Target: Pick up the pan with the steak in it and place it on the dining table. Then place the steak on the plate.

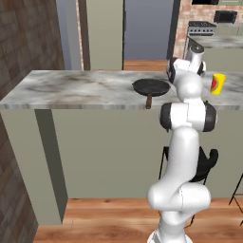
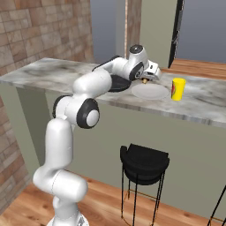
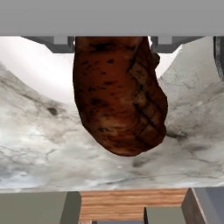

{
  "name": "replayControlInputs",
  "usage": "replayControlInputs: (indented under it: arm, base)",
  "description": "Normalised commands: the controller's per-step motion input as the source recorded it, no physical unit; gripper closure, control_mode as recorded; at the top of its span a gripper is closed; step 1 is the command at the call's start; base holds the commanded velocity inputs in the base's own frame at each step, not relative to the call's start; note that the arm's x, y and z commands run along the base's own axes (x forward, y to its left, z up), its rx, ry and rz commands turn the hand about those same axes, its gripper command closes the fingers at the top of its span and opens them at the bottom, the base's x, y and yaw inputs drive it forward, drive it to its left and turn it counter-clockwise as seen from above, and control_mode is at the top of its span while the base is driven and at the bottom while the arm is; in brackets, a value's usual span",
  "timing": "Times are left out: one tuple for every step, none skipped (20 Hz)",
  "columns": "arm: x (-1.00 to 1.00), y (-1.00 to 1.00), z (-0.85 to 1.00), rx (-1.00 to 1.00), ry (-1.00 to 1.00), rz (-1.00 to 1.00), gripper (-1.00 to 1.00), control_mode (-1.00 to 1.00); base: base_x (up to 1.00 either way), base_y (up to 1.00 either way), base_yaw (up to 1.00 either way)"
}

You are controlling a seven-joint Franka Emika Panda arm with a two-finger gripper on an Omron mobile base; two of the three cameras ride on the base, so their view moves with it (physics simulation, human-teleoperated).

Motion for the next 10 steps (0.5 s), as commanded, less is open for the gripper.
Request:
replayControlInputs:
  arm:
    - [-0.14, 0.0, -0.31, -0.03, 0.02, 0.0, 1.0, -1.0]
    - [-0.14, -0.03, -0.3, -0.03, 0.01, 0.0, 1.0, -1.0]
    - [-0.17, -0.06, -0.29, -0.03, 0.0, 0.0, 1.0, -1.0]
    - [-0.19, -0.1, -0.29, -0.02, 0.0, 0.0, 1.0, -1.0]
    - [-0.2, -0.13, -0.28, -0.01, 0.0, 0.0, 1.0, -1.0]
    - [-0.19, -0.12, -0.25, -0.01, 0.0, 0.0, 1.0, -1.0]
    - [-0.17, -0.14, -0.23, -0.01, 0.0, 0.0, 1.0, -1.0]
    - [-0.11, -0.16, -0.21, 0.0, 0.0, 0.0, 1.0, -1.0]
    - [-0.03, -0.2, -0.18, 0.0, 0.0, 0.0, 1.0, -1.0]
    - [0.0, -0.29, -0.13, 0.0, 0.0, 0.0, 1.0, -1.0]
  base:
    - [0.0, 0.0, 0.0]
    - [0.0, 0.0, 0.0]
    - [0.0, 0.0, 0.0]
    - [0.0, 0.0, 0.0]
    - [0.0, 0.0, 0.0]
    - [0.0, 0.0, 0.0]
    - [0.0, 0.0, 0.0]
    - [0.0, 0.0, 0.0]
    - [0.0, 0.0, 0.0]
    - [0.0, 0.0, 0.0]
